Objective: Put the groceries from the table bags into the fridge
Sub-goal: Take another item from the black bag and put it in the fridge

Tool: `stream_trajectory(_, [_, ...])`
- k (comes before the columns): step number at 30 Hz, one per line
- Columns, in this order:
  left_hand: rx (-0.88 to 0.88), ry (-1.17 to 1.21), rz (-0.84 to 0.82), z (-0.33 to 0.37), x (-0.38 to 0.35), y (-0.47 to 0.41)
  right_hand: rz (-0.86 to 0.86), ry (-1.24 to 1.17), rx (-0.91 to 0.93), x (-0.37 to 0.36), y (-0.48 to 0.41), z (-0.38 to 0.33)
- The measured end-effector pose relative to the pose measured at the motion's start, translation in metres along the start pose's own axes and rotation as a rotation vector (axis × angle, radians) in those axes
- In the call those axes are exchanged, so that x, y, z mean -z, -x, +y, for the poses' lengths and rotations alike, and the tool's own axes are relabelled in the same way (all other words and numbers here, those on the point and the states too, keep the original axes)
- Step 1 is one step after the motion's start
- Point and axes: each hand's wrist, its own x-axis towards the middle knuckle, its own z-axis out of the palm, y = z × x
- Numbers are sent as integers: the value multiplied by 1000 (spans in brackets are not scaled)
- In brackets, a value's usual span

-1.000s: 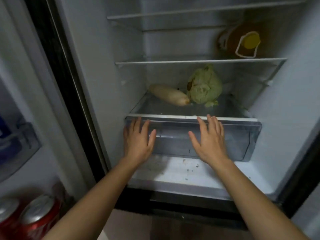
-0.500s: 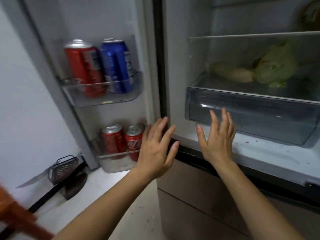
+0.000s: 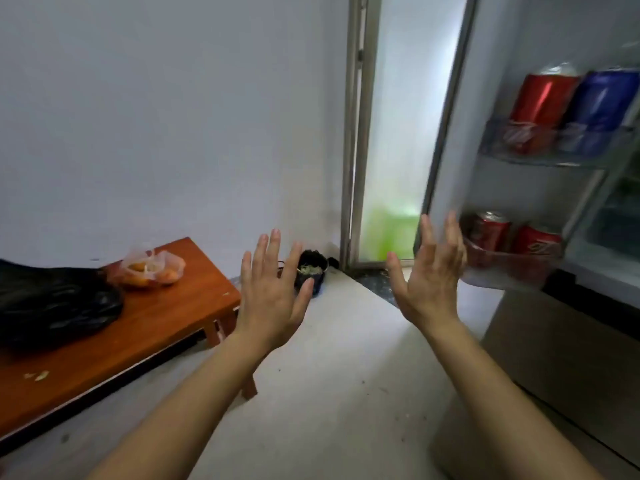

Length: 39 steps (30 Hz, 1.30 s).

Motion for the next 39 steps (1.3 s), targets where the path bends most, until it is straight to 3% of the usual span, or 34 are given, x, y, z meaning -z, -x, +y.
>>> stream_trajectory(5, [249,-160,-50,-139,40,55,-272,-67,157,-86,22,-115])
stream_trajectory(13, [572,-293,-180,-309,52,126,-528,-237,243,-243,57,-266])
stream_trajectory(21, [793,-319,-208,-489,24,88,-703,-350,304,-440,35,-385])
stream_trajectory(29, [913,-301,-277,-632,21,70,-914,-422,372,-566,-9,-502])
stream_trajectory(39, [868,-213,-448,-811,-23,98,-1164,-397,485,-666,33,-643])
